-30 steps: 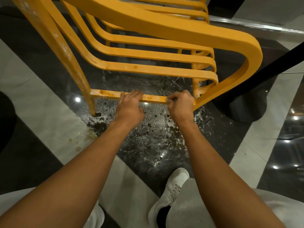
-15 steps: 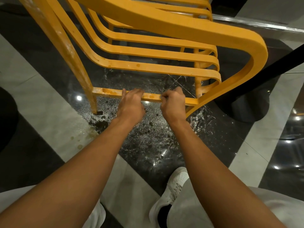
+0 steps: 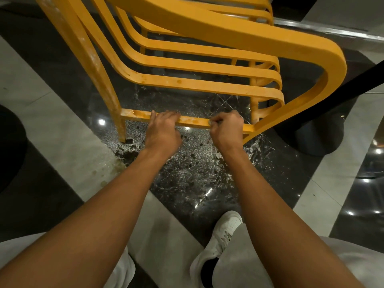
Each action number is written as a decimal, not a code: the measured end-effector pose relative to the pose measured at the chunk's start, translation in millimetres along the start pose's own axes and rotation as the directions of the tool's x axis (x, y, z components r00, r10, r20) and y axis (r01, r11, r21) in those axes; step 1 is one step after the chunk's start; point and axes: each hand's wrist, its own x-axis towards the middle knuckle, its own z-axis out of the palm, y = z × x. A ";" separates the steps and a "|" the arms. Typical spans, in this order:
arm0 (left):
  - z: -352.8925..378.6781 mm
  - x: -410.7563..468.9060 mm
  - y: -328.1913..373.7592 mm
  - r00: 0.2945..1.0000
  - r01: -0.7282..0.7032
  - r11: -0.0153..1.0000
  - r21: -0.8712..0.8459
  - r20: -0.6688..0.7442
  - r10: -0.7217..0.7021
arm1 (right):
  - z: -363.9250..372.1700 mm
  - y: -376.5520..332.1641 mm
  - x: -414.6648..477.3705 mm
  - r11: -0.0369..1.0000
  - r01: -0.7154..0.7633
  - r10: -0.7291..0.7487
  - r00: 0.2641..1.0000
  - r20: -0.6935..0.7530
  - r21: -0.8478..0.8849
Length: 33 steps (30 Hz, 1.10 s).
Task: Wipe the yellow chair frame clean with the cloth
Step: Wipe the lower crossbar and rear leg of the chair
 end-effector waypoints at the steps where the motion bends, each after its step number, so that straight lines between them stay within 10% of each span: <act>1: -0.5 0.0 -0.1 1.000 0.001 1.000 -0.003 -0.001 -0.001 | 2.0 -2.8 0.7 1.000 -0.008 0.007 1.000 -0.022 -0.012; 33: -5.3 -0.1 -0.1 0.999 0.032 0.998 -0.050 0.034 -0.030 | 17.2 -28.7 -3.0 0.997 0.076 -0.076 0.997 0.008 -0.030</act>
